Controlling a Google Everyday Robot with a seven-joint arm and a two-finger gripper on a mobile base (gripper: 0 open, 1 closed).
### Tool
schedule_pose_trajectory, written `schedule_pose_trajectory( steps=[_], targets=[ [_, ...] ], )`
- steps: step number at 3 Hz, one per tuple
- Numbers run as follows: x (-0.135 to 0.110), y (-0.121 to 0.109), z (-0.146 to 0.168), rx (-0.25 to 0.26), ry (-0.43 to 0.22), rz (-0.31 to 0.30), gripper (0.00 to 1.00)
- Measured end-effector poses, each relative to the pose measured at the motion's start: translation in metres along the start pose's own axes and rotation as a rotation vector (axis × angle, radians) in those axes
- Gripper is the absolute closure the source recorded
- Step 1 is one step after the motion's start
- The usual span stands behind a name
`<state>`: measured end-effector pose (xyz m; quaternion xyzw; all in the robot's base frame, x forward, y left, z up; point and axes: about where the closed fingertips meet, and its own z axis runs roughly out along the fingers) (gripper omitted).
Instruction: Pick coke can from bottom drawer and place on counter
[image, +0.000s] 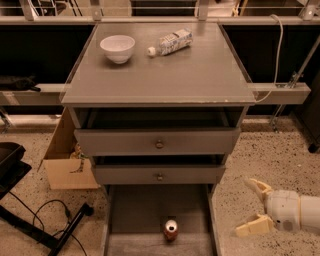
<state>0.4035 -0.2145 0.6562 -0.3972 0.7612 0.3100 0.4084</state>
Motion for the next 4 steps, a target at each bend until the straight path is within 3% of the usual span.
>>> schedule_pose_trajectory(
  steps=[1, 2, 4],
  targets=[
    [0.035, -0.009, 0.028, -0.020, -0.100, 0.070, 0.00],
    [0.035, -0.009, 0.028, -0.020, -0.100, 0.070, 0.00],
    [0.085, -0.034, 0.095, -0.067, -0.172, -0.066, 0.00]
  ],
)
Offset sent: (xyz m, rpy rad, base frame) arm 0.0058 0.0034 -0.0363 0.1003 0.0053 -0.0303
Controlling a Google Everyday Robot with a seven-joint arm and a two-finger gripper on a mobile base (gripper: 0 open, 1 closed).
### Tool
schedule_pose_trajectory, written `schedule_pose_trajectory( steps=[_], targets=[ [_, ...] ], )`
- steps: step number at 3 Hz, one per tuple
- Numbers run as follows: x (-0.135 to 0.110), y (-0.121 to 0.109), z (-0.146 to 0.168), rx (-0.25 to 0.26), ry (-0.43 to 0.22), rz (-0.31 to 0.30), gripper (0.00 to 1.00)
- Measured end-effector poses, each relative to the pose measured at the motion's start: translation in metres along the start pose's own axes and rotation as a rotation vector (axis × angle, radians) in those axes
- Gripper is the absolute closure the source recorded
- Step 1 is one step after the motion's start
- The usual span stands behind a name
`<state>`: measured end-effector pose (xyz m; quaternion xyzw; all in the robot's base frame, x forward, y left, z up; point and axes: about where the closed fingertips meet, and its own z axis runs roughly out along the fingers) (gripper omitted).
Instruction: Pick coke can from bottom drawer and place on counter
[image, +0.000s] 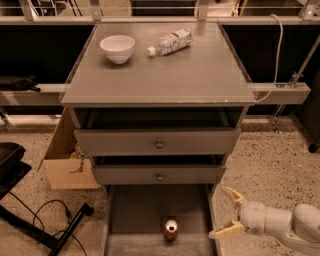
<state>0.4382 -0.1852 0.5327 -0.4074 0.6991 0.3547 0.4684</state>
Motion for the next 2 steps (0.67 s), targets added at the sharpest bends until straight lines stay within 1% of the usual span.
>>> schedule_pose_trajectory(
  steps=[1, 2],
  targets=[
    [0.050, -0.021, 0.035, 0.000, -0.009, -0.073, 0.00],
    [0.129, -0.069, 0.092, 0.039, -0.044, -0.072, 0.00]
  ],
)
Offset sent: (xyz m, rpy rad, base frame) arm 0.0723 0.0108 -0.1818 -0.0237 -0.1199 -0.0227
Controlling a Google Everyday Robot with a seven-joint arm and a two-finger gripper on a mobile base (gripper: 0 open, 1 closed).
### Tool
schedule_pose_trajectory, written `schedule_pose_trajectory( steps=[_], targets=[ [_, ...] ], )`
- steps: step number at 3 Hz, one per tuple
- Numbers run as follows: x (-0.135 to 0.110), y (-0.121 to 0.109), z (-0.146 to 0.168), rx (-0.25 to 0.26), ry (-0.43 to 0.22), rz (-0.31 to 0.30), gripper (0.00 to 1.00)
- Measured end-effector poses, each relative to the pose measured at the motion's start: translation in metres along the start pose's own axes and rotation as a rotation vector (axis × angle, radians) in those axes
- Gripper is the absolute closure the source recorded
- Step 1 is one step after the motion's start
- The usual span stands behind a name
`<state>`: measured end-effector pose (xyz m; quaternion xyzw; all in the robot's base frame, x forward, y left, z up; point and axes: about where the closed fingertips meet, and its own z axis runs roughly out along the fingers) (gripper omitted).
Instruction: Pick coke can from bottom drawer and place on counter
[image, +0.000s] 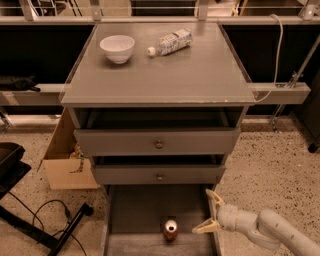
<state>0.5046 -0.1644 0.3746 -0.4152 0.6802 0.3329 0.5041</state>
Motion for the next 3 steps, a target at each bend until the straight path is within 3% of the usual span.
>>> schedule_pose_trajectory(
  steps=[2, 3],
  targets=[
    [0.014, -0.001, 0.013, -0.020, -0.004, -0.003, 0.00],
    [0.046, 0.008, 0.043, -0.111, -0.024, -0.034, 0.00]
  ],
)
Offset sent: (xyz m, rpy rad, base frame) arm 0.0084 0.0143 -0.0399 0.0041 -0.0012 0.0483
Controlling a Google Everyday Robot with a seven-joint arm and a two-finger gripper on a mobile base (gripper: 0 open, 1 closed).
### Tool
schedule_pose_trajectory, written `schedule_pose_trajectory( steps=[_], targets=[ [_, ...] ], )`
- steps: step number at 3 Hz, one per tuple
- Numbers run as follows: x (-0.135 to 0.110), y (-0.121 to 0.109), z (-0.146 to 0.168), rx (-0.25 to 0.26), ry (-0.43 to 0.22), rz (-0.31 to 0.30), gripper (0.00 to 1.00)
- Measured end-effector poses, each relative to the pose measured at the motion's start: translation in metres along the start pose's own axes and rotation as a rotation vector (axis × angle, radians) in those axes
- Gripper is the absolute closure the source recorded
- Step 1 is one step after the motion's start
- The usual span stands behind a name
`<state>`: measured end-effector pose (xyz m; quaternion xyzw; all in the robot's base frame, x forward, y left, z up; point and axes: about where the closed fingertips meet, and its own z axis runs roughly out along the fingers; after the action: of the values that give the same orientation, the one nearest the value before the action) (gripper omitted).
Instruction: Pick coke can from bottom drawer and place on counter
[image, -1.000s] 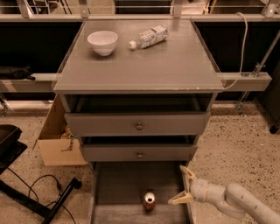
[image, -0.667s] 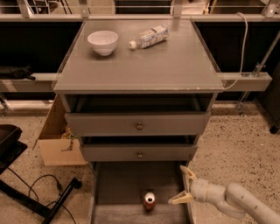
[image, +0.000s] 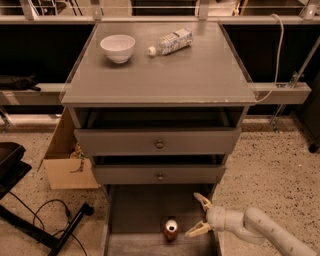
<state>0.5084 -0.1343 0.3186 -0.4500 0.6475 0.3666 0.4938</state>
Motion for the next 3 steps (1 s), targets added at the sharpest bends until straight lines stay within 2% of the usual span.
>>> schedule_pose_trajectory(
  steps=[2, 3],
  targets=[
    [0.048, 0.019, 0.062, -0.170, -0.077, -0.035, 0.00],
    [0.073, 0.033, 0.094, -0.239, -0.045, -0.046, 0.00]
  ],
)
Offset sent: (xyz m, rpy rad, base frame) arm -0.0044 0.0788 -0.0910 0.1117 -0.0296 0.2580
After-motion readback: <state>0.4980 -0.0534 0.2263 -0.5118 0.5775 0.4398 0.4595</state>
